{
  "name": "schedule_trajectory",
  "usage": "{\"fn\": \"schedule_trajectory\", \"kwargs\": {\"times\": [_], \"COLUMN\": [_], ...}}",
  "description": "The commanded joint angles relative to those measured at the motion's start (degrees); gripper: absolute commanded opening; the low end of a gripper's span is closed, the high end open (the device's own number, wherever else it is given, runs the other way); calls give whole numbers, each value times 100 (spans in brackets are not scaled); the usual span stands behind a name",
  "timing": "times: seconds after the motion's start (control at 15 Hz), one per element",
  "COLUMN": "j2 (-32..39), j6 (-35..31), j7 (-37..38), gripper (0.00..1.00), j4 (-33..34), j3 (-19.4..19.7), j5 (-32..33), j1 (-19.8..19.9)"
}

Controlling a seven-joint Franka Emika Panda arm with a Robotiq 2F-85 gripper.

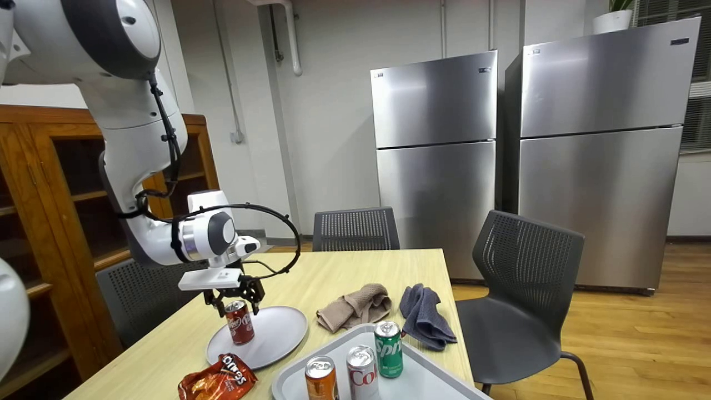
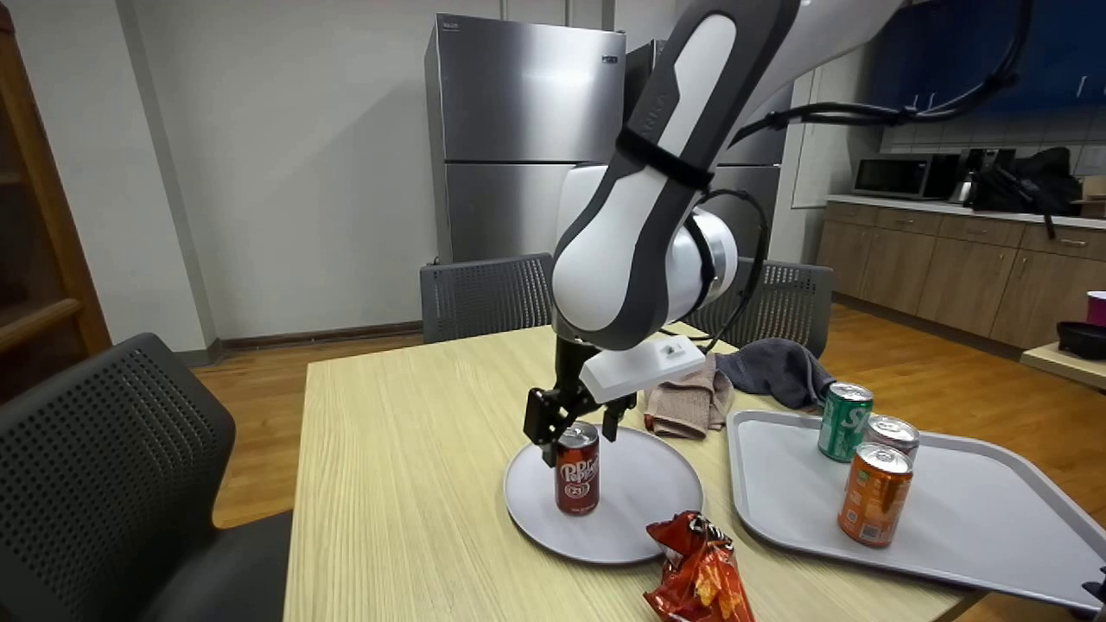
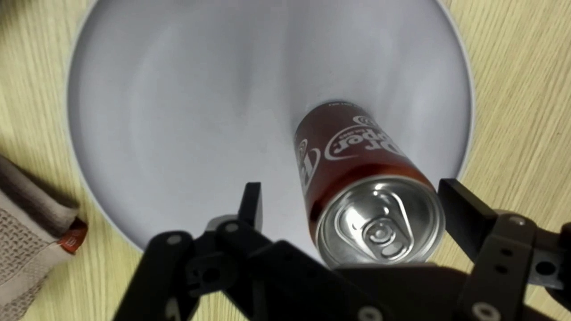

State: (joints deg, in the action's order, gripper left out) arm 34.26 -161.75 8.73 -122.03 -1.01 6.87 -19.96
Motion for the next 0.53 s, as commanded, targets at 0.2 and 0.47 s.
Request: {"fn": "schedule_trajectory", "kwargs": {"times": [0.2,0.47], "j2": [22,21], "j6": [92,99], "j7": [94,87], "gripper": [72,40], "j4": [109,99], "j3": [142,146], "j5": [199,213], "j1": [-199,-234]}}
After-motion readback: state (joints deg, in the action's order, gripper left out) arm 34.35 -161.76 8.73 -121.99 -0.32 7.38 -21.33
